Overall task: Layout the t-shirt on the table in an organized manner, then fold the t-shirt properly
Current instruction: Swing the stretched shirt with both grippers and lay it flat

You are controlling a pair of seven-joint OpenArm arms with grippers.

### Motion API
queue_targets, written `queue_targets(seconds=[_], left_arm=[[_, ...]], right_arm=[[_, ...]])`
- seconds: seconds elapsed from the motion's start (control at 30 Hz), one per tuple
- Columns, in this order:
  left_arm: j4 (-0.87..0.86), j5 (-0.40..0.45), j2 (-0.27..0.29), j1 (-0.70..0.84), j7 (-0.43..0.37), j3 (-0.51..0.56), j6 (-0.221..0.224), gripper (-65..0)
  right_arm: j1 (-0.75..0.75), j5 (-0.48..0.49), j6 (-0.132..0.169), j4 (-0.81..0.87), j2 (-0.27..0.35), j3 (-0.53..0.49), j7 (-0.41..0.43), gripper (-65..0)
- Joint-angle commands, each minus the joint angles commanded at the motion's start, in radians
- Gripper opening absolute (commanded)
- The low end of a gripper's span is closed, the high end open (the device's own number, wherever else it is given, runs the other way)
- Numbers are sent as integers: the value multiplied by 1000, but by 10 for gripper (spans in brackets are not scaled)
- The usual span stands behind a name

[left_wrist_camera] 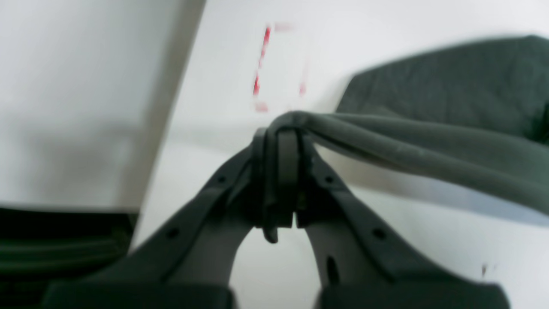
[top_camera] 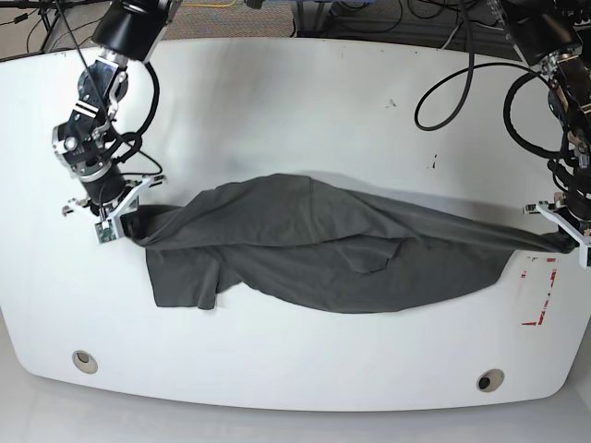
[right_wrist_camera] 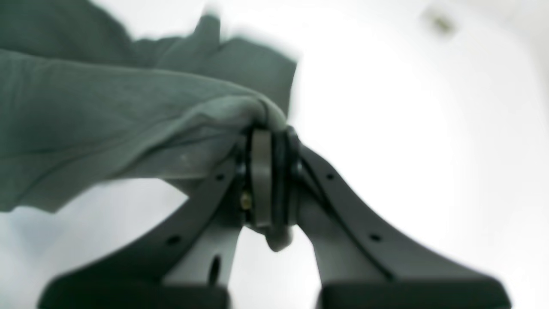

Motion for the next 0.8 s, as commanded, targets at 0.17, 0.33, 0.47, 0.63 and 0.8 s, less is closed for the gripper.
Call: queue_targets(seconds=[0.17, 0.33, 0.47, 0.63, 0.8], left_arm=[[-2, 3, 3, 127, -41, -23, -37, -650], [-2, 3, 5, 210, -43, -52, -74, -650], [-2, 3, 15, 279, -46, -81, -112, -650], [-18, 5, 17, 333, -48, -117, -144, -650], [-71, 5, 11, 344, -55, -143, -146, -650]], right_arm=[[-86, 0, 0, 0, -11, 0, 6, -648], [-143, 0, 0, 0, -35, 0, 6, -648], [-192, 0, 0, 0, -38, 0, 6, -648], [-247, 0, 0, 0, -55, 0, 6, -648], [-284, 0, 0, 0, -55, 0, 6, -648]])
